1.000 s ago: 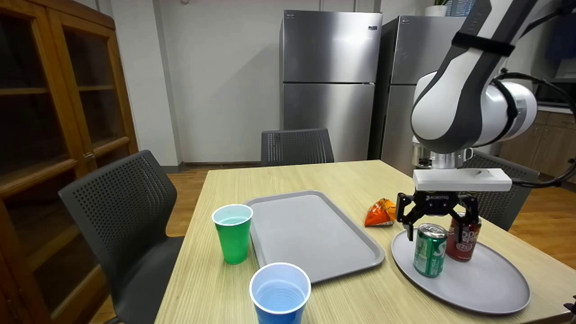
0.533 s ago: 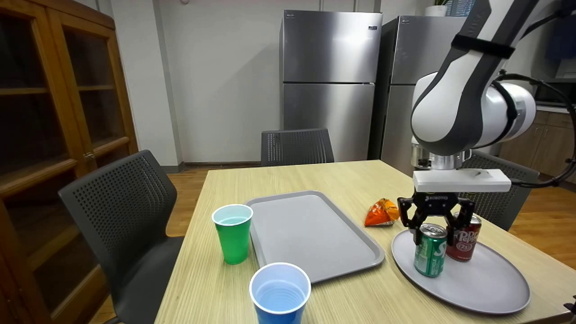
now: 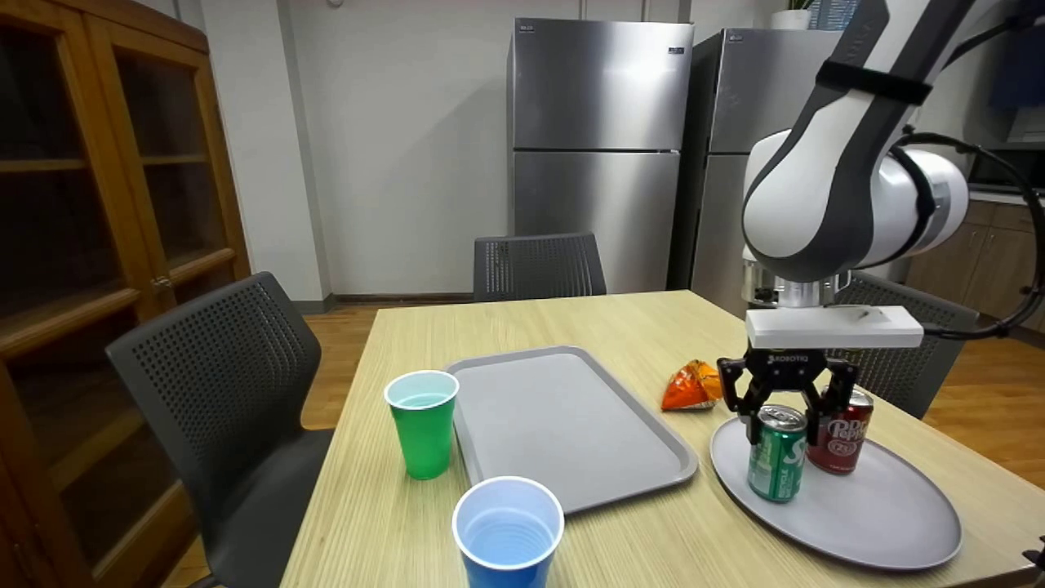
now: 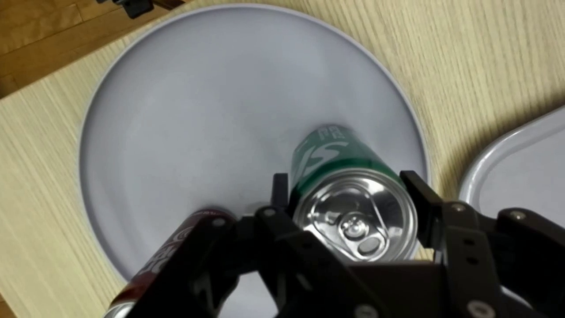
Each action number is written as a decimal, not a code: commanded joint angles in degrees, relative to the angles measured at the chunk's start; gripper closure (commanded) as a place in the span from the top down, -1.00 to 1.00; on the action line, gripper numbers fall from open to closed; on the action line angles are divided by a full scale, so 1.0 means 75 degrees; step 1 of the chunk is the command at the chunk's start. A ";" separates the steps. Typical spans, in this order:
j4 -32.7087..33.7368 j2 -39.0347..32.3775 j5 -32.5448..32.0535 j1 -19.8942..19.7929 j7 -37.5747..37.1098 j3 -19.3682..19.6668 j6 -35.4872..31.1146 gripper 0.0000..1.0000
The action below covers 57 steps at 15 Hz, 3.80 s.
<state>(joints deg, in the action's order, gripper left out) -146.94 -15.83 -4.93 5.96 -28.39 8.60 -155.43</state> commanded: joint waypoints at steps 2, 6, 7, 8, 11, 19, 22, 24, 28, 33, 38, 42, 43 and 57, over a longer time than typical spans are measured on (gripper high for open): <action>-0.0222 0.0682 0.0354 -0.0022 0.0290 -0.0329 0.0211 -0.23; -0.0188 0.1040 0.0382 0.0046 0.0335 -0.0621 0.0343 -0.23; -0.0139 0.1096 0.0367 0.0059 0.0323 -0.0697 0.0368 -0.23; -0.0091 0.1137 0.0382 0.0065 0.0333 -0.0784 0.0373 -0.23; 0.0143 0.1123 0.0469 0.0101 0.0376 -0.1058 0.0386 -0.23; 0.1377 0.0259 0.0911 0.0356 0.0566 -0.1671 0.0505 -0.23; 0.2016 -0.0300 0.0886 0.0594 0.0490 -0.1766 0.0528 -0.23; 0.2426 -0.0659 0.0905 0.0728 0.0535 -0.1794 0.0569 -0.23; 0.3263 -0.1361 0.0807 0.1064 0.0434 -0.1723 0.0752 -0.23; 0.4068 -0.1939 0.0801 0.1312 0.0412 -0.1672 0.1212 -0.23; 0.4540 -0.2219 0.0696 0.1462 0.0354 -0.1597 0.1808 -0.23; 0.4756 -0.2362 0.0695 0.1491 0.0373 -0.1581 0.2062 -0.23; 0.4802 -0.2394 0.0686 0.1505 0.0369 -0.1567 0.2098 -0.23; 0.4681 -0.1660 0.0575 0.1487 0.0695 -0.1586 0.2785 1.00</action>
<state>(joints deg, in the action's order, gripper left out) -110.63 -32.05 0.20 16.85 -23.19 -3.80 -137.88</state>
